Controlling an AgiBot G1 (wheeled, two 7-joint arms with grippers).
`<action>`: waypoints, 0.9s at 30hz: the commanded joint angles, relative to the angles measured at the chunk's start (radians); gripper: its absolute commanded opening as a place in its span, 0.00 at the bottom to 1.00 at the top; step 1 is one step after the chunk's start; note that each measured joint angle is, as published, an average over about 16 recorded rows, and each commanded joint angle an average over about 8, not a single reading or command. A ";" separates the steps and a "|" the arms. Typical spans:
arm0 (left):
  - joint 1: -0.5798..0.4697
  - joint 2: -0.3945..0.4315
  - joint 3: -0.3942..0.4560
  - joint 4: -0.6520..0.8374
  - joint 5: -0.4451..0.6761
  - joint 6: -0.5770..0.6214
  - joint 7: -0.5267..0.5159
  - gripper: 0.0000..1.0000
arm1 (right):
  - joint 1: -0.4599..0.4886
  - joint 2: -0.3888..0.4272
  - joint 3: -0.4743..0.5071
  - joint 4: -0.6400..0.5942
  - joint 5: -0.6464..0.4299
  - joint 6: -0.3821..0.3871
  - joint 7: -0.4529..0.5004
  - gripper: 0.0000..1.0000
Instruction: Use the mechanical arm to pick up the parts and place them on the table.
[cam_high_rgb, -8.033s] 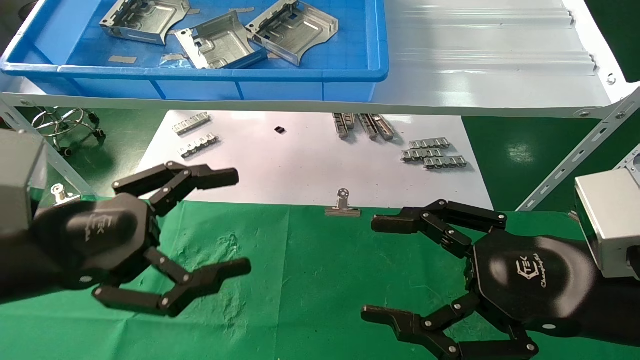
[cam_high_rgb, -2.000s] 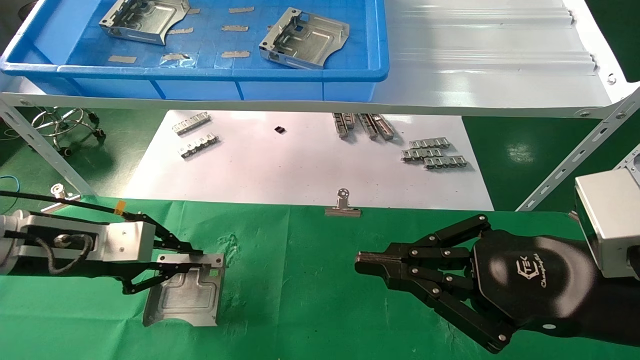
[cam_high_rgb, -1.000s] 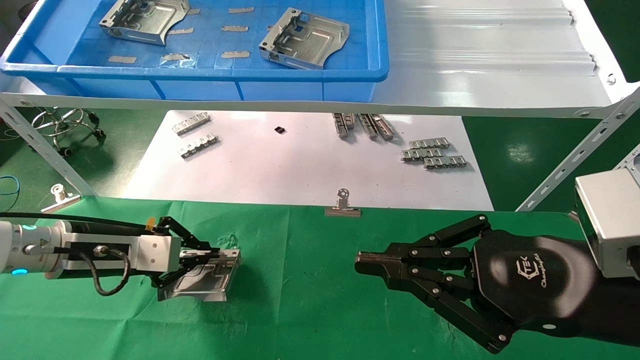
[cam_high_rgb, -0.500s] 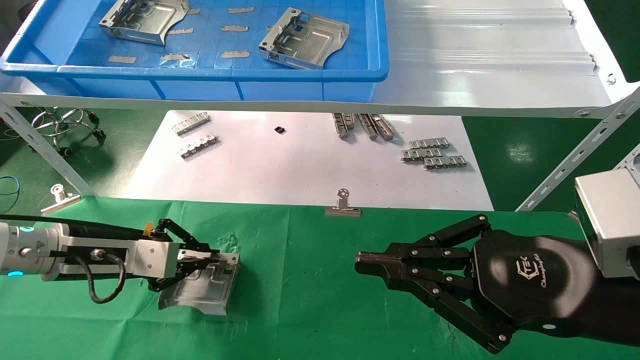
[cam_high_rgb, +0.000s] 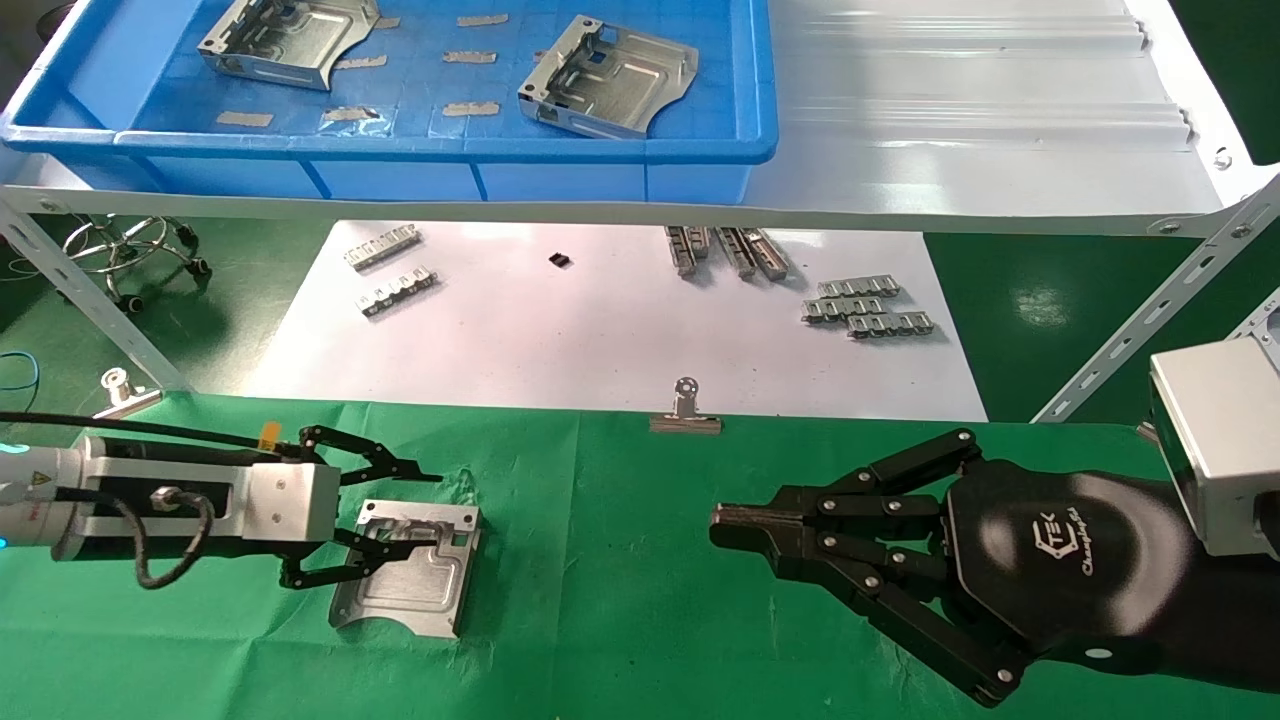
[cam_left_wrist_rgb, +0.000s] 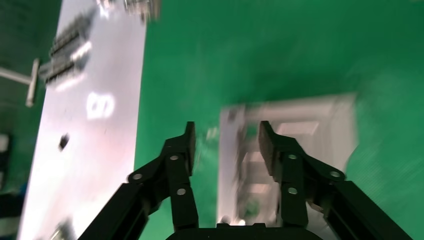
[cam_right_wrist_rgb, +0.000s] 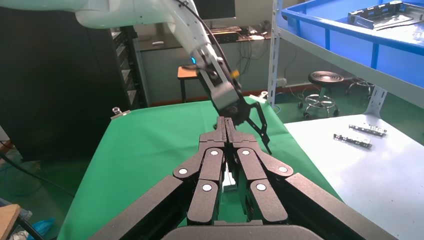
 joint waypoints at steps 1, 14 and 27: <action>-0.007 -0.012 -0.006 -0.010 -0.028 0.033 -0.024 1.00 | 0.000 0.000 0.000 0.000 0.000 0.000 0.000 0.00; 0.042 -0.039 -0.095 0.037 -0.307 0.219 -0.126 1.00 | 0.000 0.000 0.000 0.000 0.000 0.000 0.000 1.00; 0.137 -0.046 -0.230 -0.051 -0.314 0.227 -0.228 1.00 | 0.000 0.000 0.000 0.000 0.000 0.000 0.000 1.00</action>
